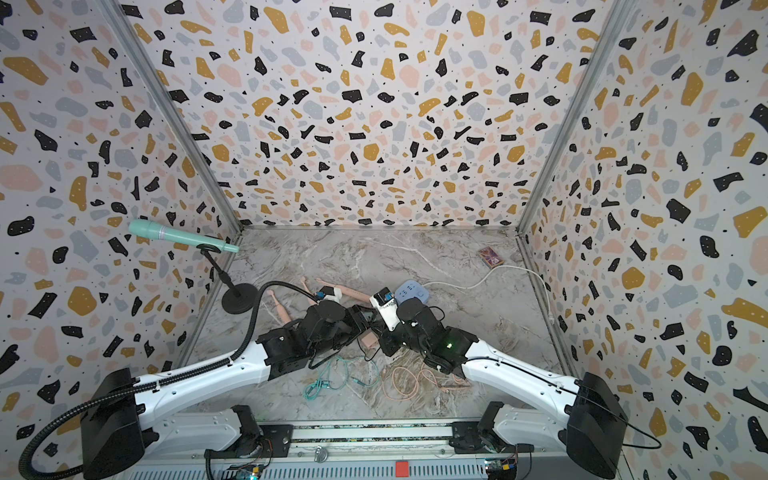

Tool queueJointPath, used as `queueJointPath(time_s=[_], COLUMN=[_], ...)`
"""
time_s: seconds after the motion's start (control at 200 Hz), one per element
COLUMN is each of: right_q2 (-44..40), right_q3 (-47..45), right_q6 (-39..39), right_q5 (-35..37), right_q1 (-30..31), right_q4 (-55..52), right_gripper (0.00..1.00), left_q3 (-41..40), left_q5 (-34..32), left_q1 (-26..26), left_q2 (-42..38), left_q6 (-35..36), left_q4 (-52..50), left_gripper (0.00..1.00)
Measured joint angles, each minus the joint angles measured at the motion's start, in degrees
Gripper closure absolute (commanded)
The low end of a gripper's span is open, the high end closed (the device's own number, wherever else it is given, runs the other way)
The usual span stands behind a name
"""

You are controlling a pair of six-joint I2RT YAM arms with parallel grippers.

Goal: Charge the electric toothbrush
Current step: Pick up the charging cable from the center of the board.

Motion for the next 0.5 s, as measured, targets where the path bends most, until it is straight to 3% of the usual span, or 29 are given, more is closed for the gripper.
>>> queueJointPath(time_s=[0.07, 0.365, 0.501], right_q2=[0.0, 0.1, 0.1], right_q3=[0.1, 0.2, 0.2], right_q6=[0.0, 0.0, 0.0], right_q5=[-0.1, -1.4, -2.1], right_q1=[0.0, 0.0, 0.0], right_q4=[-0.2, -0.4, -0.5], right_gripper=[1.0, 1.0, 1.0], left_q3=[0.0, 0.3, 0.4], left_q5=[-0.1, -1.0, -1.4], left_q1=[-0.2, -0.3, -0.3], left_q2=[0.3, 0.3, 0.3], left_q6=[0.2, 0.6, 0.4], left_q4=[0.0, 0.0, 0.2], left_gripper=[0.56, 0.66, 0.76])
